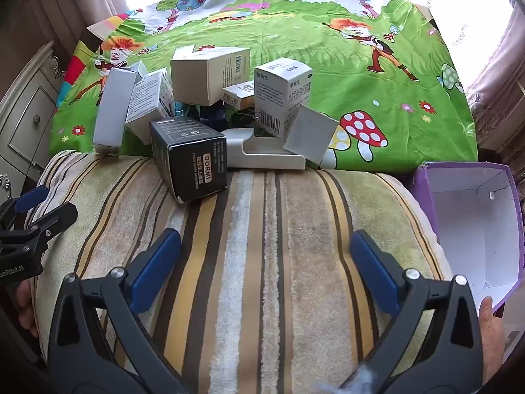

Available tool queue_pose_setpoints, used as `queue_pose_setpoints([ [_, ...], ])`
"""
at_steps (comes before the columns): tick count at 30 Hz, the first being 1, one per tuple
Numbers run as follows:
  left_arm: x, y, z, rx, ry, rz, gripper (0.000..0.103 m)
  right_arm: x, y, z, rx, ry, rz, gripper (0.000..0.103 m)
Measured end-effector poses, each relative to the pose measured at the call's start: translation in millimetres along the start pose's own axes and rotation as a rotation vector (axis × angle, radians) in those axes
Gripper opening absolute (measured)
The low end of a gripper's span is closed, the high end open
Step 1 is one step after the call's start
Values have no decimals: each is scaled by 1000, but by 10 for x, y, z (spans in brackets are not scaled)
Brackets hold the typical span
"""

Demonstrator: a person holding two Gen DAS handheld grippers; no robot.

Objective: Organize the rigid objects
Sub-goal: 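Move both tools toward the cluster of boxes on the bed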

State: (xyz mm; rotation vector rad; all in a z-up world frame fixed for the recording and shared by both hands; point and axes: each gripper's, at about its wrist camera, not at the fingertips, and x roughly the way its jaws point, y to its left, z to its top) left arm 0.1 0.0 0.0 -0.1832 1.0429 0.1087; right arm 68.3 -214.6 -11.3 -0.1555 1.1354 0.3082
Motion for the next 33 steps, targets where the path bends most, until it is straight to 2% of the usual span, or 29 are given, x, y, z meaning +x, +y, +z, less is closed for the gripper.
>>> queue_pose_setpoints([
  [33,-6,13,-3,5,-3,6,103,-3,12,-16,2,-14,-4,103],
])
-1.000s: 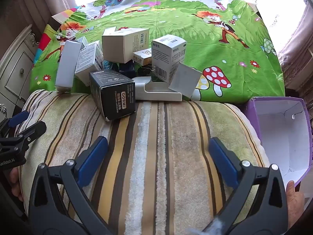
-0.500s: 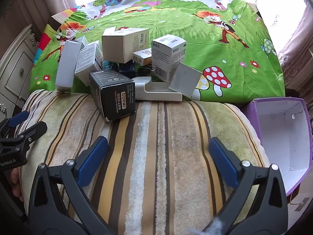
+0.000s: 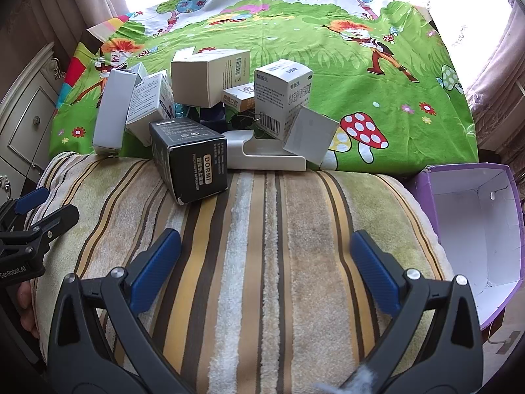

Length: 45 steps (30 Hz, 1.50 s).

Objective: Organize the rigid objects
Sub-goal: 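Move both tools toward the cluster of boxes on the bed, then grasp the pink-print white box with left tool while right tool grasps black box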

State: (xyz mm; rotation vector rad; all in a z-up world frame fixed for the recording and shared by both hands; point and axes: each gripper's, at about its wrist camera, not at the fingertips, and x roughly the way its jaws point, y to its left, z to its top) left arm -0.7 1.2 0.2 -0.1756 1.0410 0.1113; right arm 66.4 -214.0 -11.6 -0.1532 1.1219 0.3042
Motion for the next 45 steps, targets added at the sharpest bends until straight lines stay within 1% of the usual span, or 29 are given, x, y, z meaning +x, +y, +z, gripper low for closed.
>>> queue_pose_setpoints([
  [11,8,8,-17,-7,3,0,103,32,22,10,-10,7,-9,103],
  [15,41,18,-3,-5,1,-3,103,45,14,35,-1,22,-3,103],
  [18,19,64,-20,-18,-16,-32,103,60,0,52,-10,41,9,103],
  [21,-12,122,-13,-53,-30,-72,103,73,-17,76,-27,61,28,103],
  [25,-32,147,24,-68,-32,-112,103,59,-58,77,-16,50,50,103],
  [30,-21,174,161,-48,-28,-228,103,47,-53,87,-45,26,67,103],
  [32,17,227,262,-63,-19,-280,103,34,-45,98,-46,19,81,103],
  [35,132,286,423,-84,8,-340,103,-35,-31,133,-66,-15,135,103],
  [38,290,304,570,-86,46,-367,103,-122,31,193,-105,-61,158,103],
  [39,330,307,611,-87,53,-366,103,-144,64,222,-128,-76,160,103],
  [42,437,318,710,-93,69,-372,103,-175,177,333,-201,-119,133,103],
  [45,544,333,764,-101,95,-407,103,-145,276,443,-242,-128,159,103],
])
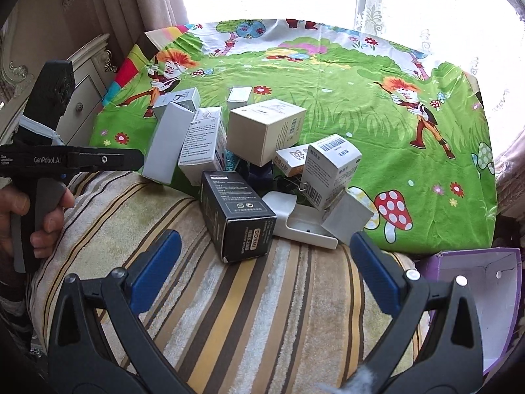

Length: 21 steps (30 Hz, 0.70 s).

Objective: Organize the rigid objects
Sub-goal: 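Grasp the pink-print white box with left tool while right tool grasps black box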

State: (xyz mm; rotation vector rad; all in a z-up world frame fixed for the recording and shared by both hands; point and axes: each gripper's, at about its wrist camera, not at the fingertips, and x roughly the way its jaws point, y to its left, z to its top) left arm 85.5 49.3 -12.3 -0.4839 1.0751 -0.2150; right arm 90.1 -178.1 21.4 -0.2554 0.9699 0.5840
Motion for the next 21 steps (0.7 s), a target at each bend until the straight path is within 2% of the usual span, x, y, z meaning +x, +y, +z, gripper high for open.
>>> queue_pose_setpoints([
  [6,120,83,83,-24,27,-30,103,218,80,170,-75,42,39,103],
  [9,169,63,119,-10,34,-28,100,325,119,208,-95,75,59,96],
  [13,244,85,157,-13,50,-27,94,455,148,218,-97,115,83,80],
  [15,269,92,146,-12,61,-31,84,490,144,204,-95,130,91,62],
  [16,279,94,138,-12,65,-31,81,500,143,195,-95,135,91,57],
  [17,283,95,131,-12,67,-28,72,509,140,187,-93,139,97,48],
  [21,227,64,103,-2,36,-12,67,441,125,169,-80,110,116,44],
])
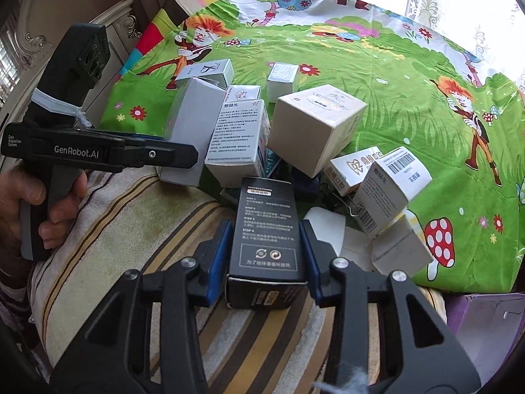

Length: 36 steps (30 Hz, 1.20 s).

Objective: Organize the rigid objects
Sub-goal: 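Grasp the pink-print white box with left tool while right tool grasps black box, then carry both held boxes over the open purple-rimmed box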

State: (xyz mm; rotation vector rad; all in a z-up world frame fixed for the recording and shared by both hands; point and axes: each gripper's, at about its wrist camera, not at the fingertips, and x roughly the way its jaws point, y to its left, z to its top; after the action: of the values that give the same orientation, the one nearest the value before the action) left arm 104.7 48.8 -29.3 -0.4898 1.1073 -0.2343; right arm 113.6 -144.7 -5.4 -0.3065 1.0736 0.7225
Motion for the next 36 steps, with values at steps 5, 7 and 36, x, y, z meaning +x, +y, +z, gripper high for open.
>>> queue_pose_setpoints([
  [5,-146,-79,-70,20,-61,29,67,-106,-4,-57,21,-40,24,43],
  [7,-215,-114,-107,21,-85,38,67,-155,9,-79,24,-57,28,43],
  [36,264,-1993,-548,254,21,-197,67,-1324,-1013,-1089,369,-286,-144,43],
])
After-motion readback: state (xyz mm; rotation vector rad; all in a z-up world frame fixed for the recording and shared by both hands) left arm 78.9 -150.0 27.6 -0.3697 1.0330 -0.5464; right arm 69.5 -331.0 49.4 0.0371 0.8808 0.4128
